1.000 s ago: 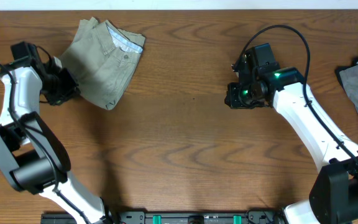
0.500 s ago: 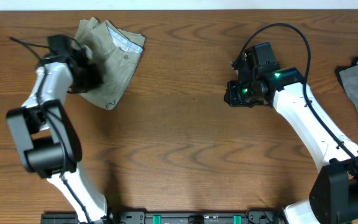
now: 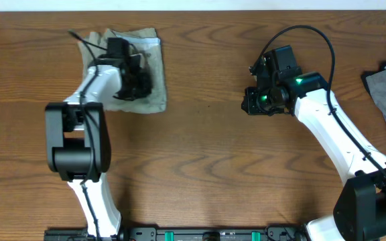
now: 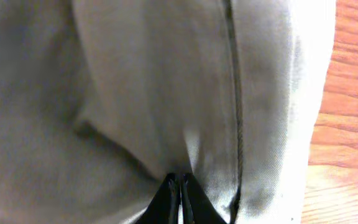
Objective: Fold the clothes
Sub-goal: 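Lower the folded shorts at the table's top-left and release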
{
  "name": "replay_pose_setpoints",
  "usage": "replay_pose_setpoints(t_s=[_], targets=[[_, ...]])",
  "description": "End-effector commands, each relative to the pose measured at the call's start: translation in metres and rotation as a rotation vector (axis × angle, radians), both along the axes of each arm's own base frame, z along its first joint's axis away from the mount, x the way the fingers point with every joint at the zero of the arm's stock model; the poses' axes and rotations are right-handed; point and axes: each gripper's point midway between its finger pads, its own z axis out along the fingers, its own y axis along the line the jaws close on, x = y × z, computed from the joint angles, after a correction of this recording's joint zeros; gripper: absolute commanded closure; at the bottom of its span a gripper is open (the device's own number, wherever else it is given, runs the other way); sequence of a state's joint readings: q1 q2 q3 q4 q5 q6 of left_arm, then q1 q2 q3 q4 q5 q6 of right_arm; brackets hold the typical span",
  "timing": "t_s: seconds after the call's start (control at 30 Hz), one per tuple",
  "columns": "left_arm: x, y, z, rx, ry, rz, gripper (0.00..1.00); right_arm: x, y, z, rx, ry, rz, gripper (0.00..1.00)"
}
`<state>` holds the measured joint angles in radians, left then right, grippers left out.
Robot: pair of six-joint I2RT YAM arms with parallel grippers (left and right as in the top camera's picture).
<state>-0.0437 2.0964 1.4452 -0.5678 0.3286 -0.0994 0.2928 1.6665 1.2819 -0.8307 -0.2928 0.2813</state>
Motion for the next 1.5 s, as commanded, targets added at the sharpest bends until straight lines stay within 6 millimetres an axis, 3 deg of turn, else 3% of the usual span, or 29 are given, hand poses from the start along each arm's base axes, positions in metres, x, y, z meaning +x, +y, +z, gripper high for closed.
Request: replay_pose_setpoints(t_s=[0.0,0.2,0.3,0.47,0.67,0.8,0.93,1.17,1.37,1.47], targets=[[0.012,0.017,0.023,0.02,-0.049,0.079,0.93,0.002,0.004,0.012,0.035,-0.018,0.007,0.8],[0.025,0.036,0.089,0.018,-0.211,0.119,0.9,0.004,0.004,0.012,0.035,-0.024,0.006,0.79],[0.03,0.056,0.096,0.071,-0.245,0.162,0.94,0.006,0.004,0.013,0.038,-0.033,0.005,0.79],[0.037,0.08,0.061,0.107,-0.206,0.194,0.94,0.006,0.004,0.013,0.042,-0.026,-0.009,0.79],[0.041,0.092,0.008,0.09,-0.136,0.214,0.94,0.006,0.005,0.013,0.053,-0.016,-0.031,0.8],[0.041,0.11,-0.009,0.126,-0.119,0.251,0.94,0.007,0.006,0.014,0.064,-0.007,-0.062,0.8],[0.04,0.145,-0.022,0.214,-0.107,0.329,0.94,0.006,0.009,0.015,0.082,0.001,-0.06,0.8],[0.034,0.199,-0.035,0.223,-0.103,0.457,0.94,0.007,0.009,0.016,0.085,-0.009,-0.056,0.78],[0.035,0.22,-0.031,0.227,-0.133,0.499,0.94,0.012,0.009,0.018,0.085,-0.034,-0.055,0.75],[0.04,0.222,-0.023,0.227,-0.157,0.5,0.93,0.015,0.01,0.019,0.089,-0.044,-0.055,0.66]])
